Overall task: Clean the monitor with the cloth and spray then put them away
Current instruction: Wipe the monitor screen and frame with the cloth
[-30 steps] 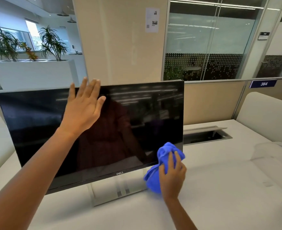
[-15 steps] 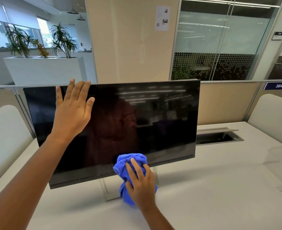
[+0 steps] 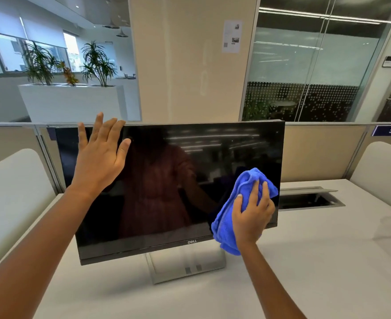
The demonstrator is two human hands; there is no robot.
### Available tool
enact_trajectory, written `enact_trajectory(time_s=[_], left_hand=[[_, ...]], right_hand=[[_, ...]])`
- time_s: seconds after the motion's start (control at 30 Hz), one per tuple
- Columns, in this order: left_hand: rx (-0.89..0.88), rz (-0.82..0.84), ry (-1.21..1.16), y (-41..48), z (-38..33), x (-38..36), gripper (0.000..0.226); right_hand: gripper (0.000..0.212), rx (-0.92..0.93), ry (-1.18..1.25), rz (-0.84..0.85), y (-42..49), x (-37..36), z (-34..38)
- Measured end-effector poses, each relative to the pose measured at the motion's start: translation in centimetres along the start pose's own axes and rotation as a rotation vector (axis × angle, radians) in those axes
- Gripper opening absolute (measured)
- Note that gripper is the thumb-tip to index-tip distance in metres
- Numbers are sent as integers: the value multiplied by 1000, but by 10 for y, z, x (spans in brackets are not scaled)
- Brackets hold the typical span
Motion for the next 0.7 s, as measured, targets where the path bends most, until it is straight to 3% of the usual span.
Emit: enact_trajectory(time_s=[0.13, 0.33, 0.5, 0.57, 0.7], left_hand=[[13, -23, -36, 0, 1, 0, 50], [22, -36, -63, 2, 4, -3, 54], [14, -54, -136, 4, 8, -3, 52], [7, -59, -160, 4, 8, -4, 51], [-1, -70, -178, 5, 8, -5, 50]], right_hand=[[51, 175, 8, 24, -24, -14, 64], [55, 613, 85, 106, -82, -38, 160], [51, 955, 7, 79, -90, -35, 163], [49, 958, -68, 37, -67, -30, 142], [51, 659, -174, -55, 9, -8, 81]])
Point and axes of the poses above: each hand's wrist, its own y-axis towards the middle knuckle, its own x-axis out of the back of the hand, z = x × y, the point moved 7 cm from there along y, towards the middle knuckle, and after that the axes turned 5 degrees about x, right-handed, at the moved point
